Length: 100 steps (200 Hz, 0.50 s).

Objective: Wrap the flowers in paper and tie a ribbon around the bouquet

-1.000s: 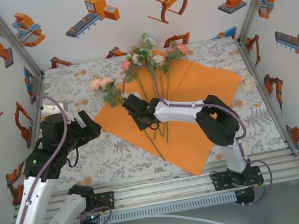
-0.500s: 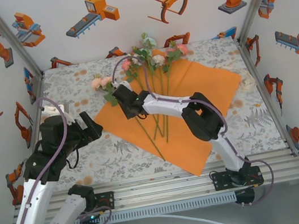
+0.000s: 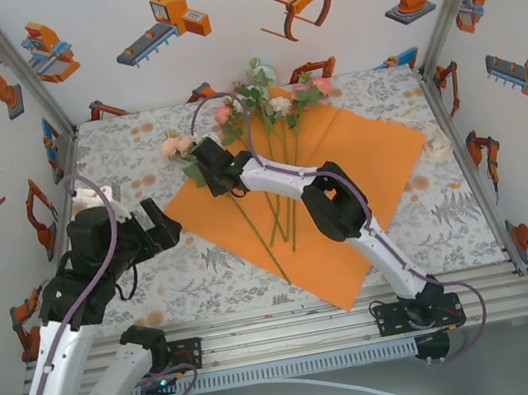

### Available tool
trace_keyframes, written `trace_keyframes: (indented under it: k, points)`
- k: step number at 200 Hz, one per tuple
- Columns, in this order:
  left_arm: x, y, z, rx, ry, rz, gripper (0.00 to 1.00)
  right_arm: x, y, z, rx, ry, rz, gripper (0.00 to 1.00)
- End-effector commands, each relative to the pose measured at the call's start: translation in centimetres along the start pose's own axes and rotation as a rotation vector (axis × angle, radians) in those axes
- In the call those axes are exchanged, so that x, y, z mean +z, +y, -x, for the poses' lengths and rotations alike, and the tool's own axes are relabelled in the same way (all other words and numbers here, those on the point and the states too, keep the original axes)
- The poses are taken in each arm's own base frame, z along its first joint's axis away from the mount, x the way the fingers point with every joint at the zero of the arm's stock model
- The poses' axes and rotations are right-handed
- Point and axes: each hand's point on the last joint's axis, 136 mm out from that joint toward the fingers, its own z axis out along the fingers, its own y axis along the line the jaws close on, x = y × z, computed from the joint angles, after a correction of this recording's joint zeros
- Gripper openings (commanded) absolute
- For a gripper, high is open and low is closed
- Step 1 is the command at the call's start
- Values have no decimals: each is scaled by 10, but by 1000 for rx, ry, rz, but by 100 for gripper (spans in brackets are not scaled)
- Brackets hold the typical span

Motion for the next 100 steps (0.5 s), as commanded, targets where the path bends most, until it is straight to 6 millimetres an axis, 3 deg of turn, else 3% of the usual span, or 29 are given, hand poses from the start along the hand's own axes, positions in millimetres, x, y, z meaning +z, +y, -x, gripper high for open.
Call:
trace_keyframes:
  k: [1, 20, 43, 76, 100]
  points:
    - [-5, 2, 2, 20, -9, 3, 97, 8, -5, 2, 7, 11, 17, 28]
    - [-5, 3, 1, 18, -9, 7, 97, 6, -4, 7, -3, 7, 27, 16]
    - [-5, 3, 1, 17, -11, 8, 97, -10, 1, 27, -23, -29, 50, 3]
    - [-4, -5, 2, 27, -7, -32, 97, -62, 12, 78, -22, -138, 105, 0]
    - [-6, -32, 2, 50, -6, -185, 97, -113, 4, 110, 4, -237, 85, 0]
